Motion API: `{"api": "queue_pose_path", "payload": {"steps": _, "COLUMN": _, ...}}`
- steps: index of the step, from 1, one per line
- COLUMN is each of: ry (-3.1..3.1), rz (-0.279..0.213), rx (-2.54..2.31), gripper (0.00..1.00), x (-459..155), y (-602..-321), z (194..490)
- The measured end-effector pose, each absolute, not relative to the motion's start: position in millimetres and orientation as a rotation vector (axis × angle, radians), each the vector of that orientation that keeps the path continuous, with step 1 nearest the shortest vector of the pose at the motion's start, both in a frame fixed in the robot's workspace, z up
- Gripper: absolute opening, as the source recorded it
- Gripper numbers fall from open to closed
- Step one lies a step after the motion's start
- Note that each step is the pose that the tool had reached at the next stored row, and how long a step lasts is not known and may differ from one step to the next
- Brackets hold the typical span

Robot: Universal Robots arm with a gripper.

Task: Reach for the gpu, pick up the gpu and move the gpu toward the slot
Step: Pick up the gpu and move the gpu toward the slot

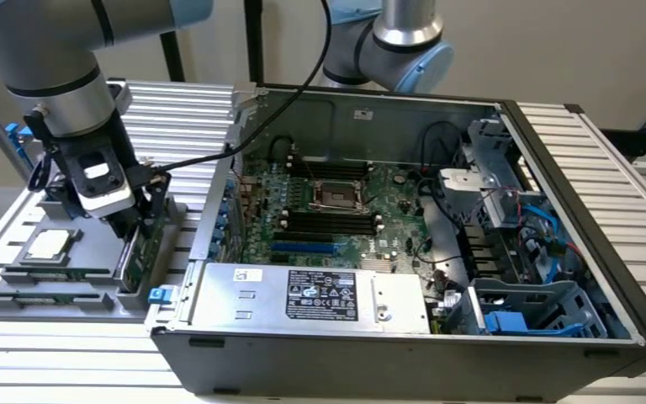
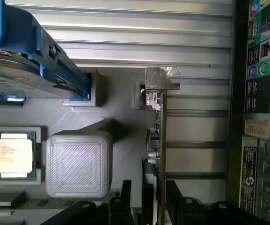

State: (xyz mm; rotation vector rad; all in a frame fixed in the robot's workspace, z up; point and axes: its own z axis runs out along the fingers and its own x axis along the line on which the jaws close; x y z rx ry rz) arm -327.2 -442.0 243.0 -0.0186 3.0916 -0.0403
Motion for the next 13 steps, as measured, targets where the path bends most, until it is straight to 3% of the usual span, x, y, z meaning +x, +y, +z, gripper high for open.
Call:
{"api": "queue_pose_path", "payload": {"steps": 4, "ry": 3.092, "rz": -0.048, "rx": -0.019, "gripper": 0.42, "x": -327.2, "y": -441.5, "z": 242.4}}
{"api": "queue_pose_path", "payload": {"steps": 6, "ry": 3.092, "rz": -0.049, "rx": -0.019, "gripper": 0.4, "x": -327.2, "y": -441.4, "z": 242.3}}
{"api": "queue_pose_path", "payload": {"steps": 7, "ry": 3.092, "rz": -0.049, "rx": -0.019, "gripper": 0.33, "x": -327.1, "y": -441.4, "z": 242.3}}
{"api": "queue_pose_path", "payload": {"steps": 13, "ry": 3.092, "rz": -0.049, "rx": -0.019, "gripper": 0.31, "x": -326.0, "y": -441.4, "z": 242.3}}
